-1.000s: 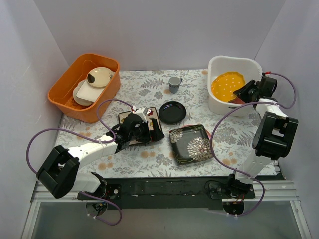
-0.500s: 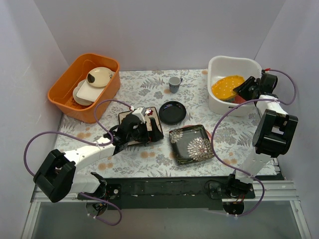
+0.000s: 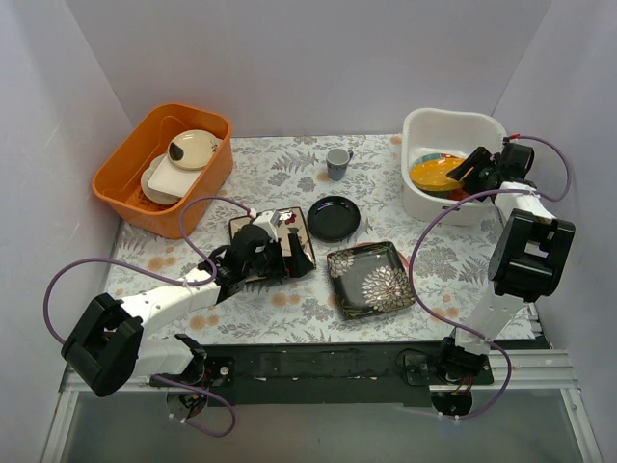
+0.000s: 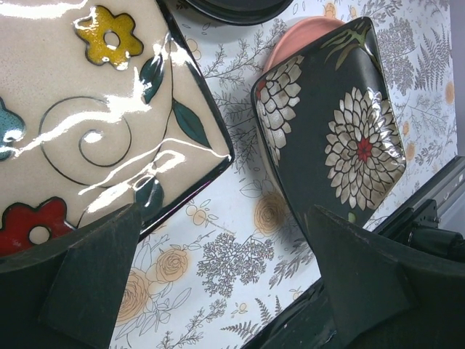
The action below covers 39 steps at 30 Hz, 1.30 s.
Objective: Place the plates into the plastic bin on the countertop
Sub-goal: Place the plate in the plastic bin.
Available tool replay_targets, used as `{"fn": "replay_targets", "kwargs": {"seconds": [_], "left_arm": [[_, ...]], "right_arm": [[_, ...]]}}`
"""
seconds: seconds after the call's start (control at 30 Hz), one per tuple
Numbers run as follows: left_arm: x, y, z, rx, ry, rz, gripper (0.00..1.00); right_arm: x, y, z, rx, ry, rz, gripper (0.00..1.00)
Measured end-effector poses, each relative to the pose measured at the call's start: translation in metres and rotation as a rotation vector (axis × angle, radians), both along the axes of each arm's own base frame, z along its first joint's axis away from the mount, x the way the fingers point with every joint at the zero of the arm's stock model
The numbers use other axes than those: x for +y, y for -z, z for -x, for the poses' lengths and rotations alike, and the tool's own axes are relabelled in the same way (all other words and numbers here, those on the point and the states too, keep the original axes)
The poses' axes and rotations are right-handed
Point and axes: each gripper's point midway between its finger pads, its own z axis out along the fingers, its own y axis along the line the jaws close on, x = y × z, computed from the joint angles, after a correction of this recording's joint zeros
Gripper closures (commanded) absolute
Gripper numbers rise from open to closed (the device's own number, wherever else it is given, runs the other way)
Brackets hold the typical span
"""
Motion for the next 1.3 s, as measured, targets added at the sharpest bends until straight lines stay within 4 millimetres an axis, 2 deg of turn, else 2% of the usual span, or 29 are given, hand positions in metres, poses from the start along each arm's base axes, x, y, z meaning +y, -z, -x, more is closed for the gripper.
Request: {"fn": "replay_targets", "kwargs": {"seconds": [0.4,0.6,0.83,1.07,1.3], "left_arm": [[0.000,0.001,0.001,0.002,0.003,0.000,0.02],[-0.002,-0.001,0.001,-0.004,0.012,0.006,0.02],[-0.005,-0.002,0.002,-0.010,0.036,0.014,0.02],[-0.007,0.006,0.003,0.004,0.053,0.005,0.02],[-0.010,0.012,0.004,0.021,0.069,0.005,0.02]], "right_arm": [[-0.014,0.022,0.007,0.092,0.025,0.085,0.14],[-0.016,0.026,0.009,0.112,0.036,0.118,0.08],[-0.020,0.024,0.010,0.123,0.059,0.194,0.07],[-0.028,0.007,0.012,0.100,0.096,0.260,0.06],[-0.035,-0.041,0.019,0.016,0.164,0.380,0.05]]}}
